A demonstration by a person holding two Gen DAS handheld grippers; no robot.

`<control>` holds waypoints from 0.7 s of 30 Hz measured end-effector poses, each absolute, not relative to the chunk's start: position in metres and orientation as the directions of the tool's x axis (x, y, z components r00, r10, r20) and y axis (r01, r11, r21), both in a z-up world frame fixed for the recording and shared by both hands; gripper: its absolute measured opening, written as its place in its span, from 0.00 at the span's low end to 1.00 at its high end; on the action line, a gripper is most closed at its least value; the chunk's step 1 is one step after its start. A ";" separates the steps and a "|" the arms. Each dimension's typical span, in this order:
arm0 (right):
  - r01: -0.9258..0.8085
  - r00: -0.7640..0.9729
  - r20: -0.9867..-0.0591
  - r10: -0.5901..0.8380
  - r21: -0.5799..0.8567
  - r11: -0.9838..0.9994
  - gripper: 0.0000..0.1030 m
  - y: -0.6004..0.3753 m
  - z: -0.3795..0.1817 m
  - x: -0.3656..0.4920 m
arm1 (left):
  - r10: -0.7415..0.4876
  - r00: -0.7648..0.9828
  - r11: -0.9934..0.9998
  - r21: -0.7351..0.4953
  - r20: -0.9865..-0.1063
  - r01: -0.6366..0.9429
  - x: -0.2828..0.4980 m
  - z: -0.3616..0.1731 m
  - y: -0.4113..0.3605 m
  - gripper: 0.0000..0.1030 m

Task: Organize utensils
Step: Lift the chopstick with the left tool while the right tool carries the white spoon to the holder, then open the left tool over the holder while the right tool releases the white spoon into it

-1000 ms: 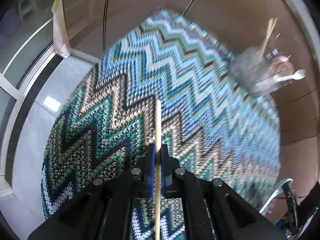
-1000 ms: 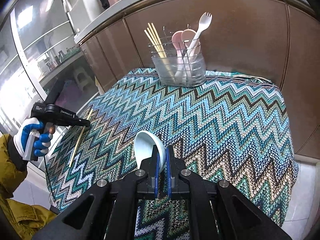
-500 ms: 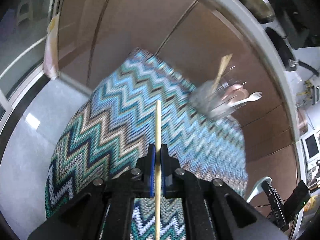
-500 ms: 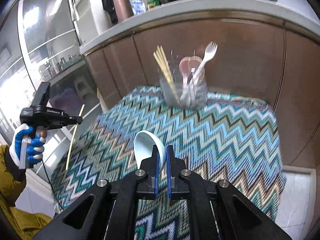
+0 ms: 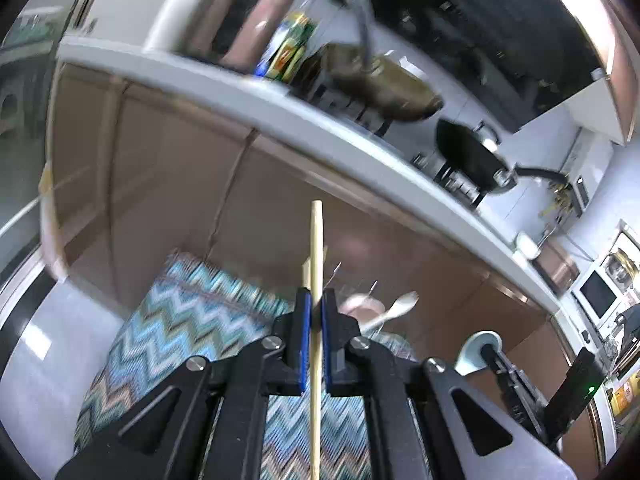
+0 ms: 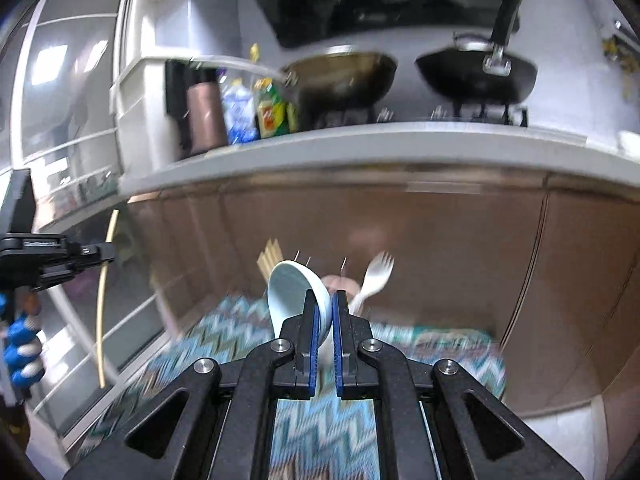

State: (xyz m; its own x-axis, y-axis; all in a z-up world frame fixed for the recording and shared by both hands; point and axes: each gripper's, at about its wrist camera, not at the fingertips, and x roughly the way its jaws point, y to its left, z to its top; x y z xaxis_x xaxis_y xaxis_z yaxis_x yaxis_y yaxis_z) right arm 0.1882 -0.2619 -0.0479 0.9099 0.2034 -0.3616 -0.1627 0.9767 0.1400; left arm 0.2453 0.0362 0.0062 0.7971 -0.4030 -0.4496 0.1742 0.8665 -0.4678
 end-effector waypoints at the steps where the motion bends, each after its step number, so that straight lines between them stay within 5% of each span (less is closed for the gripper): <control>1: -0.149 0.925 -0.330 0.185 0.133 0.980 0.06 -0.260 -0.042 0.197 | -0.400 0.812 0.868 -0.460 -0.425 0.187 0.252 0.013 0.028 0.04; 11: -0.036 0.990 -0.134 0.033 -0.017 0.999 0.06 -0.229 -0.037 0.262 | -0.348 0.896 0.903 -0.356 -0.274 0.242 0.334 0.025 -0.045 0.04; 21: 0.027 0.992 -0.119 -0.037 -0.087 0.996 0.06 -0.224 -0.088 0.307 | -0.305 0.915 0.920 -0.329 -0.263 0.212 0.395 -0.048 -0.081 0.04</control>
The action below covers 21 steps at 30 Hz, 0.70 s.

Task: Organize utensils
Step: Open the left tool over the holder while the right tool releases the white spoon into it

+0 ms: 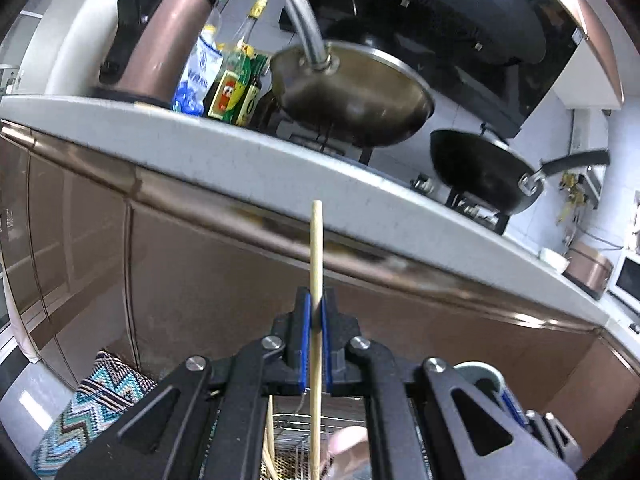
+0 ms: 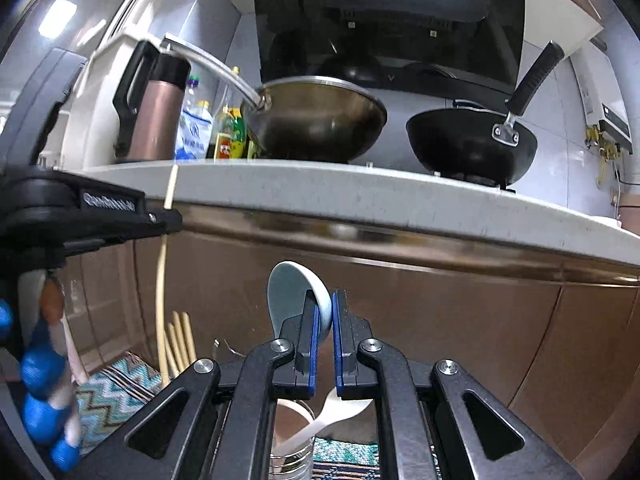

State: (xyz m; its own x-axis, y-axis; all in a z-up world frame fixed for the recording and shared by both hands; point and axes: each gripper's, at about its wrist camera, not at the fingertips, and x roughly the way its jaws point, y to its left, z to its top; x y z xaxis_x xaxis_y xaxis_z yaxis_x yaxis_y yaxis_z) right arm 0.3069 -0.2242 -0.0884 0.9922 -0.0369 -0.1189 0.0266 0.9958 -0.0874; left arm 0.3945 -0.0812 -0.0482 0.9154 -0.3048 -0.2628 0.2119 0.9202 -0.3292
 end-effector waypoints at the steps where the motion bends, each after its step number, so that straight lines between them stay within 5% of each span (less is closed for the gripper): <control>1: 0.027 0.992 -0.118 -0.037 -0.086 0.996 0.06 -0.224 -0.092 0.309 | -0.300 0.918 0.923 -0.322 -0.260 0.210 0.397 -0.054 -0.083 0.04; 18: 0.034 0.988 -0.142 -0.063 -0.201 0.979 0.06 -0.205 -0.149 0.319 | -0.225 0.945 0.957 -0.237 -0.239 0.168 0.401 -0.111 -0.092 0.06; 21: 0.038 0.987 -0.148 -0.068 -0.197 0.980 0.14 -0.209 -0.152 0.315 | -0.230 0.942 0.955 -0.245 -0.244 0.169 0.397 -0.112 -0.088 0.09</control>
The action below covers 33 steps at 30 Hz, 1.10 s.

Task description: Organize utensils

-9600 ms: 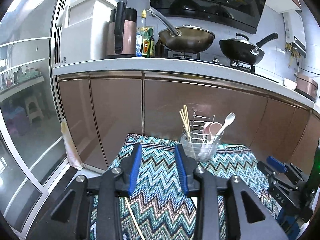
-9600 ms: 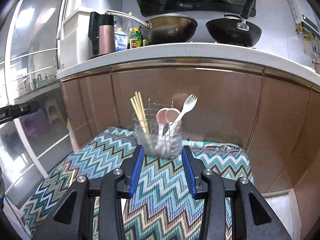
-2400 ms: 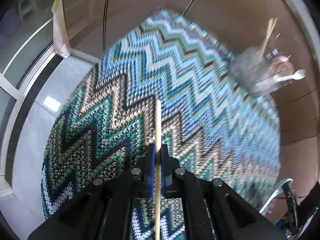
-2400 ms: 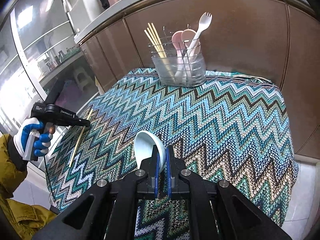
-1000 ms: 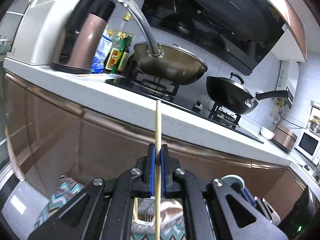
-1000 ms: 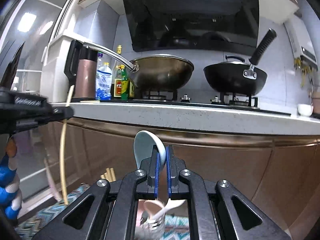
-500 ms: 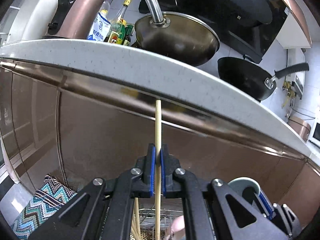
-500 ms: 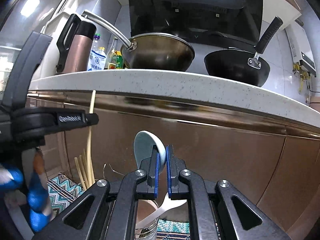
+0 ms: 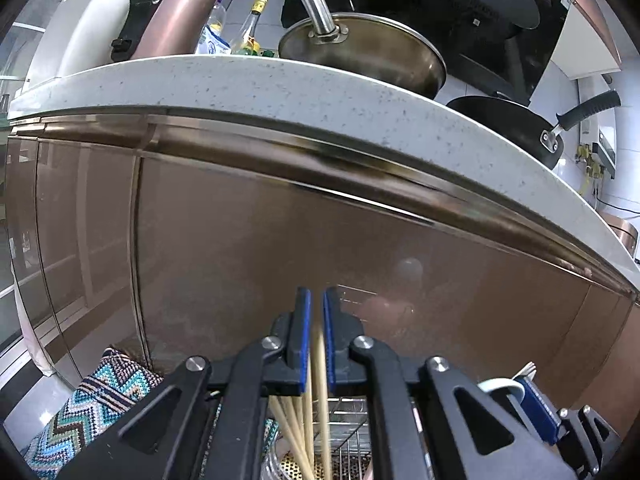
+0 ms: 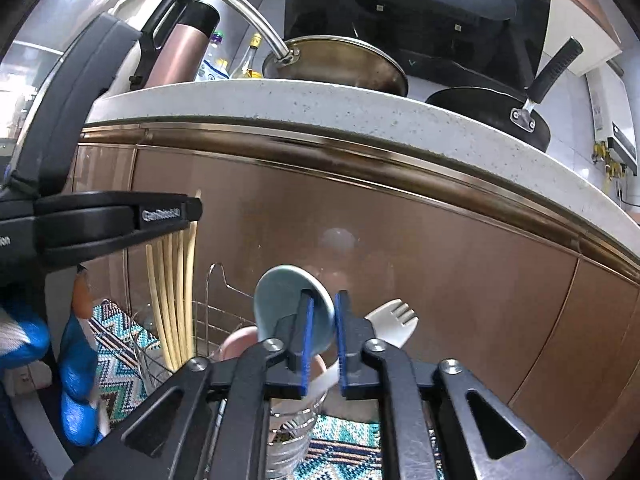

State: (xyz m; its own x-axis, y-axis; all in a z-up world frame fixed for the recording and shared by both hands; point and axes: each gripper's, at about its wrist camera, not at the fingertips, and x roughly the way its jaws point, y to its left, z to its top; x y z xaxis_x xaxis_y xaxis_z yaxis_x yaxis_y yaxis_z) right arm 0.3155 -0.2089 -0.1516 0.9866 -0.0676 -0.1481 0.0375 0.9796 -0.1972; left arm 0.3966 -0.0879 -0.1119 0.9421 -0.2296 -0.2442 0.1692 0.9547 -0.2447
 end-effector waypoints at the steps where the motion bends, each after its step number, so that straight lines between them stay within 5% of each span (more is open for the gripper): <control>1: 0.038 0.986 -0.150 -0.068 -0.195 0.980 0.17 -0.210 -0.152 0.314 | -0.229 0.942 0.954 -0.248 -0.247 0.167 0.395 -0.112 -0.086 0.13; 8: 0.037 0.982 -0.177 -0.067 -0.167 0.985 0.31 -0.216 -0.150 0.307 | -0.216 0.945 0.956 -0.250 -0.247 0.153 0.375 -0.100 -0.072 0.26; 15: 0.057 0.980 -0.182 -0.078 -0.117 0.992 0.34 -0.224 -0.135 0.286 | -0.182 0.945 0.966 -0.229 -0.272 0.120 0.345 -0.083 -0.056 0.33; 33: 0.033 0.970 -0.241 -0.030 0.009 0.999 0.76 -0.209 -0.077 0.167 | -0.032 0.951 0.996 -0.093 -0.308 0.004 0.195 -0.018 -0.017 0.48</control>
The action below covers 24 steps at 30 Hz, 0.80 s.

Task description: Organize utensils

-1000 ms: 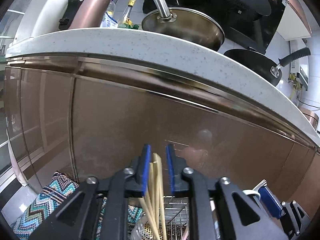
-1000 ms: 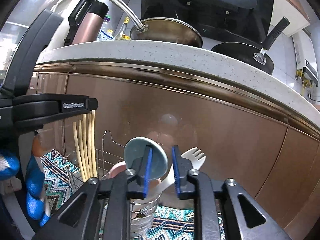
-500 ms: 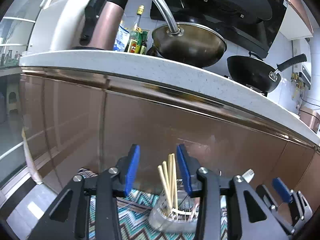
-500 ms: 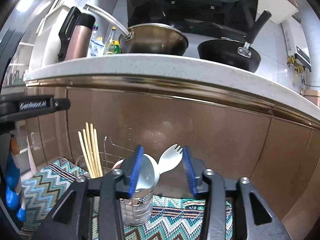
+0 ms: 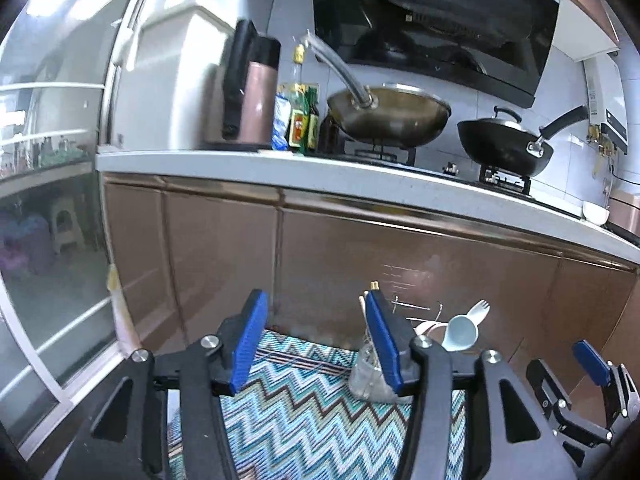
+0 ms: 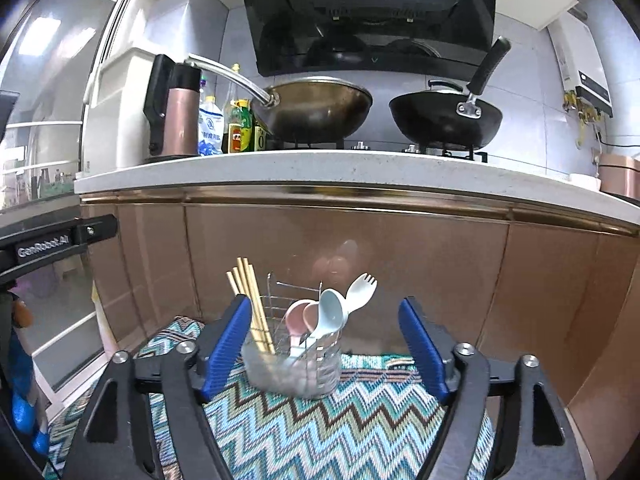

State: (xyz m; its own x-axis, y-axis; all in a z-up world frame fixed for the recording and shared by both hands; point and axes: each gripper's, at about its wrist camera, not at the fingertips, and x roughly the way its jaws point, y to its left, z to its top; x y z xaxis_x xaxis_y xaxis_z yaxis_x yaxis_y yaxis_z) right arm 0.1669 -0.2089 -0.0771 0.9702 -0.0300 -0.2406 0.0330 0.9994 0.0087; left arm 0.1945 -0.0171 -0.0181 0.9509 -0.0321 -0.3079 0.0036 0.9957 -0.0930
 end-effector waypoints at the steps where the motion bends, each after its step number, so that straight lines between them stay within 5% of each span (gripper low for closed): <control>1: 0.035 0.970 -0.240 -0.030 0.013 0.999 0.78 -0.209 -0.074 0.157 | -0.032 0.953 0.996 -0.088 -0.302 0.005 0.185 -0.014 -0.016 0.49; 11: 0.058 0.980 -0.192 -0.055 0.010 0.998 0.99 -0.216 -0.050 0.084 | -0.023 0.964 0.999 -0.033 -0.266 0.015 0.113 0.007 -0.006 0.54; 24: 0.142 0.969 -0.204 -0.140 -0.004 0.990 1.00 -0.232 -0.042 0.045 | 0.060 0.964 0.997 -0.023 -0.258 -0.068 0.077 0.009 0.026 0.59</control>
